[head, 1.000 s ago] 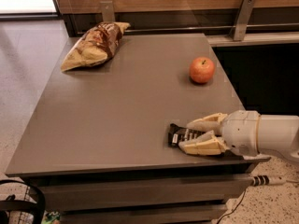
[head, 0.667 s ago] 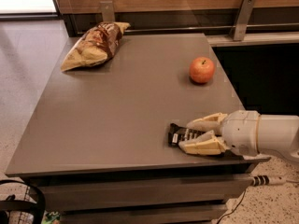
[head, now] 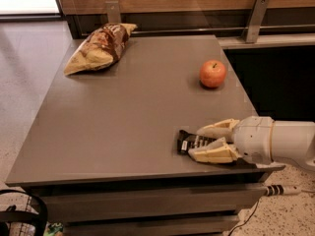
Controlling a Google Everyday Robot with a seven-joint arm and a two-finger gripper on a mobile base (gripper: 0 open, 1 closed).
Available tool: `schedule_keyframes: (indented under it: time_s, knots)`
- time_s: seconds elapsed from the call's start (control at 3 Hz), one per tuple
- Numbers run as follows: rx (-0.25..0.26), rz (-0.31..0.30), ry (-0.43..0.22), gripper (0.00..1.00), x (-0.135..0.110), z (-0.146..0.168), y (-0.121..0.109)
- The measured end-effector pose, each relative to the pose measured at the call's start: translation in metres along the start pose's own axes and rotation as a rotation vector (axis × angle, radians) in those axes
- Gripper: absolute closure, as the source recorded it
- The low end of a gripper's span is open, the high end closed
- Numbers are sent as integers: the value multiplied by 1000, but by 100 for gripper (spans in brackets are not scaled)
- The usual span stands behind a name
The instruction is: Move rxbar chocolate near brown chip bag
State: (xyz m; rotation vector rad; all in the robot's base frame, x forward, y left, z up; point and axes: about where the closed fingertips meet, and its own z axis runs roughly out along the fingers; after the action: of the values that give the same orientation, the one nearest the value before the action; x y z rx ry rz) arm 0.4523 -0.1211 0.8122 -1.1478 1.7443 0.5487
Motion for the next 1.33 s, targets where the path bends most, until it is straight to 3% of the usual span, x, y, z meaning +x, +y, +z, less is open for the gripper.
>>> schedule_keyframes:
  time_s: [0.33,1.0,1.33]
  knots:
    - [5,-7,7,100,-3,-2,-1]
    - [113,-168,169,100,-91,-48,-24]
    - [145,-231,212,100,-127,-53,-44]
